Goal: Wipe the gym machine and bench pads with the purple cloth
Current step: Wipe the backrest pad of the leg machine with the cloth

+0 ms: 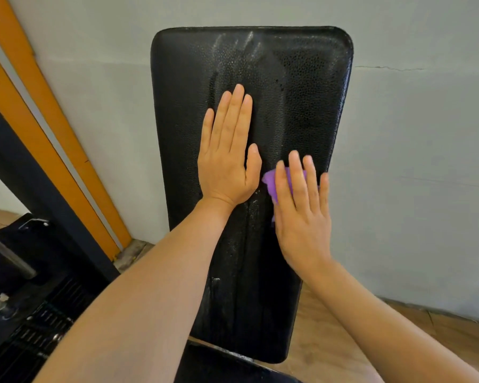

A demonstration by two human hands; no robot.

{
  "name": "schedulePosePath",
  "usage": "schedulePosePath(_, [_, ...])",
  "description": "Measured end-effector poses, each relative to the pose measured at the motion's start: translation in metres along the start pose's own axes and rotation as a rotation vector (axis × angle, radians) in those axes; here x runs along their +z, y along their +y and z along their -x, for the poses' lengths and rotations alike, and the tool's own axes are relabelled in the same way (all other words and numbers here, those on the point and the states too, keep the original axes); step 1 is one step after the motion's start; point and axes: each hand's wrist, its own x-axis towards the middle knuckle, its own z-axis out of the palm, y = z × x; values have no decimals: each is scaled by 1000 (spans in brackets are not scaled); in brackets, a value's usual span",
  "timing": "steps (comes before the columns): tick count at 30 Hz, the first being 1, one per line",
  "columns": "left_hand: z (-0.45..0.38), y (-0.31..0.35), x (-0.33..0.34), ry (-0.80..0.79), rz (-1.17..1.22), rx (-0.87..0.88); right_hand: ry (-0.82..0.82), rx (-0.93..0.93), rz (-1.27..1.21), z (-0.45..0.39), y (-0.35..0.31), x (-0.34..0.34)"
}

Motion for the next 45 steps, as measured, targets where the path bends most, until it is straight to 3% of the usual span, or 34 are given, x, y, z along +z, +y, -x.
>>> schedulePosePath(6, [1, -4, 1, -16, -10, -31, 99, -22, 16, -97, 15, -18])
schedulePosePath(13, [4, -2, 1, -24, -18, -51, -147, -273, 31, -38, 55, -29])
schedulePosePath(18, [4, -3, 2, -56, -45, -102, -24, -229, 92, -158, 20, -28])
schedulePosePath(21, [7, 0, 1, -25, -62, -239, -95, -273, 187, -204, 2, -23])
schedulePosePath(25, [12, 5, -1, -30, -73, -328, -172, -525, 206, -160, 36, -36])
schedulePosePath(30, [12, 11, -2, -91, -73, -352, -207, -665, 218, -119, 85, -52])
schedulePosePath(34, [11, 2, -4, -107, -95, -366, -159, -609, 164, -170, 58, -43])
schedulePosePath(39, [11, 1, -4, -123, -89, -362, -227, -315, 65, -244, -5, -18])
schedulePosePath(43, [13, 1, -5, -114, -74, -354, -236, -721, 180, -190, 49, -41])
schedulePosePath(45, [13, 2, -4, -113, -61, -344, -262, -834, 174, -166, 82, -60])
